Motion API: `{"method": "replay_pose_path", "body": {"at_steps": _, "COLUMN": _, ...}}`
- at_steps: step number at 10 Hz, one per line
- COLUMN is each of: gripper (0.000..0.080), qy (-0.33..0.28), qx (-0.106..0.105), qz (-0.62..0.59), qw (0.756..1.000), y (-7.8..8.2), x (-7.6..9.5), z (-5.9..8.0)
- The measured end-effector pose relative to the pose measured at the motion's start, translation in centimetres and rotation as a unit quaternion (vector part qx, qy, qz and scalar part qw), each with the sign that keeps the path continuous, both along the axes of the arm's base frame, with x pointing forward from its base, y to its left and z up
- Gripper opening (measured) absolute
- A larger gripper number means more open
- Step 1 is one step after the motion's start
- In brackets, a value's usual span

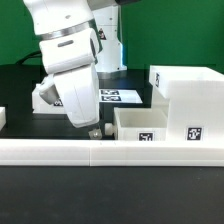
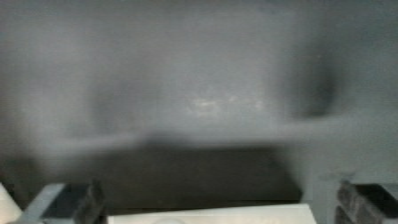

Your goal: Assemble drawer

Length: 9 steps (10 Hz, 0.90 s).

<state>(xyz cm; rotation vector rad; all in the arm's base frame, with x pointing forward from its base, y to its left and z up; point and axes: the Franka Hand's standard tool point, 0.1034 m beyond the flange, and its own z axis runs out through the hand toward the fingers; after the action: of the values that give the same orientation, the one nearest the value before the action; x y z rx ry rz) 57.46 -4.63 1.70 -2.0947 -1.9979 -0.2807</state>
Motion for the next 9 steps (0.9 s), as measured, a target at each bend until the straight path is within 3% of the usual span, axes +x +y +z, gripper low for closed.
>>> {"method": "replay_pose_path", "body": {"at_steps": 4, "gripper": 0.0649, "qy": -0.017, "qx": 0.004, "qz": 0.019, "qw": 1.0, "y": 1.2, "x": 0.7, "z": 0.4}}
{"method": "replay_pose_path", "body": {"at_steps": 6, "gripper": 0.0649, "qy": -0.016, "qx": 0.012, "qz": 0.025, "qw": 0.999, "y": 2.6, "x": 0.7, "z": 0.1}}
{"method": "replay_pose_path", "body": {"at_steps": 9, "gripper": 0.0649, "qy": -0.015, "qx": 0.011, "qz": 0.02, "qw": 1.0, "y": 2.6, "x": 0.7, "z": 0.0}}
